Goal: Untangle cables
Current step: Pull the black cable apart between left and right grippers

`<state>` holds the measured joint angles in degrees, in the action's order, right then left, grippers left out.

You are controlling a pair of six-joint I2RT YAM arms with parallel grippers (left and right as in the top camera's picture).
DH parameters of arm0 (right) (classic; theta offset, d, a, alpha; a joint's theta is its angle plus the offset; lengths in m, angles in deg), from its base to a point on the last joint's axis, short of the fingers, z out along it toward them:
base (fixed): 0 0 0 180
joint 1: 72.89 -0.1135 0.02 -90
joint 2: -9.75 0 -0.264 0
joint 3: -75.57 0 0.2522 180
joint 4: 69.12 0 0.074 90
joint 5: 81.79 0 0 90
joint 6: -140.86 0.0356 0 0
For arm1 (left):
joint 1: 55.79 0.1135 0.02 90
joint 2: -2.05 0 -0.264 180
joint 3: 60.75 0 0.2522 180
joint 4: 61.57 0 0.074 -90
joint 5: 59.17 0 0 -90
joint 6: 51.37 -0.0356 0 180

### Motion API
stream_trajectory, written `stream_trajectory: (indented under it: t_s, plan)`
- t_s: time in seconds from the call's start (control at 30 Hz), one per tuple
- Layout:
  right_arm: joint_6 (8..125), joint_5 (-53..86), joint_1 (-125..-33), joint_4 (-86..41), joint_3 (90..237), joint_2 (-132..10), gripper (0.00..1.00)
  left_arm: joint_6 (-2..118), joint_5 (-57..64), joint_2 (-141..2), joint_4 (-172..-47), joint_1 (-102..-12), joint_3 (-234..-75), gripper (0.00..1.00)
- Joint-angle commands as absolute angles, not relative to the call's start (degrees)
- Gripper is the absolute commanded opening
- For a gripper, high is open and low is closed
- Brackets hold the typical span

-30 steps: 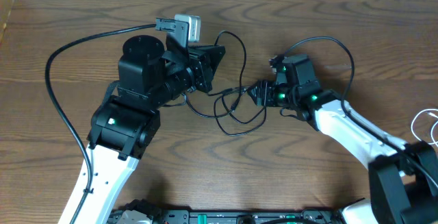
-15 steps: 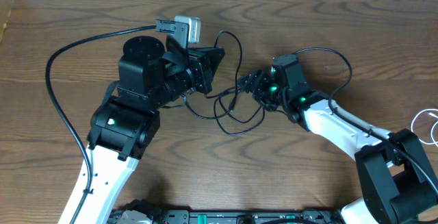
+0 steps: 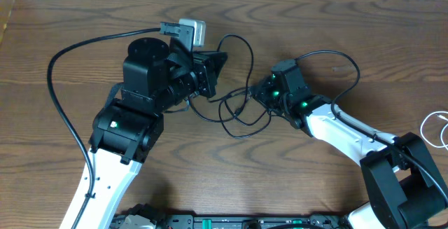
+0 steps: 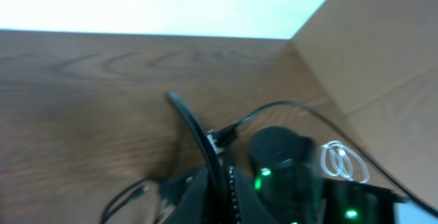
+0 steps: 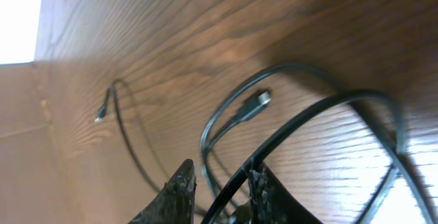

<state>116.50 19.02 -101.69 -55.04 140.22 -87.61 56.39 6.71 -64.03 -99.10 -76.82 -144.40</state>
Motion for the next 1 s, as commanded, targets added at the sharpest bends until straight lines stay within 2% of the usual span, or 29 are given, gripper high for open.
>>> stream_trajectory:
  t_s: [0.0,0.07,0.2,0.3,0.4,0.53,0.73,0.97]
  plan:
    - [114.01,15.64,-101.93,-54.67,140.86,-87.89,0.12,54.03,10.80,-63.05,-100.13,-76.63,-144.60,0.08]
    - [114.01,15.66,-101.93,-54.67,140.86,-87.89,0.01,53.68,10.89,-63.05,-100.48,-76.61,-144.60,0.07]
    - [113.22,15.55,-101.89,-54.52,140.86,-87.89,0.01,52.61,13.16,-63.03,-101.48,-76.58,-144.60,0.07]
    - [107.24,14.26,-101.32,-53.58,140.86,-87.87,0.01,51.14,20.18,-63.01,-103.97,-76.58,-144.60,0.07]
    - [98.43,10.02,-99.75,-48.11,140.86,-87.87,0.01,47.82,30.69,-62.70,-107.67,-76.37,-144.60,0.07]
    - [94.30,-1.33,-95.70,-38.30,140.86,-87.87,0.01,47.80,39.30,-62.24,-110.27,-73.72,-144.60,0.07]
    - [86.93,-2.75,-88.38,-36.22,140.86,-87.87,0.01,47.89,39.19,-61.76,-110.42,-68.82,-144.60,0.07]
    - [82.01,-1.48,-83.97,-38.50,141.29,-87.52,0.01,47.89,37.62,-61.80,-110.92,-68.32,-144.60,0.08]
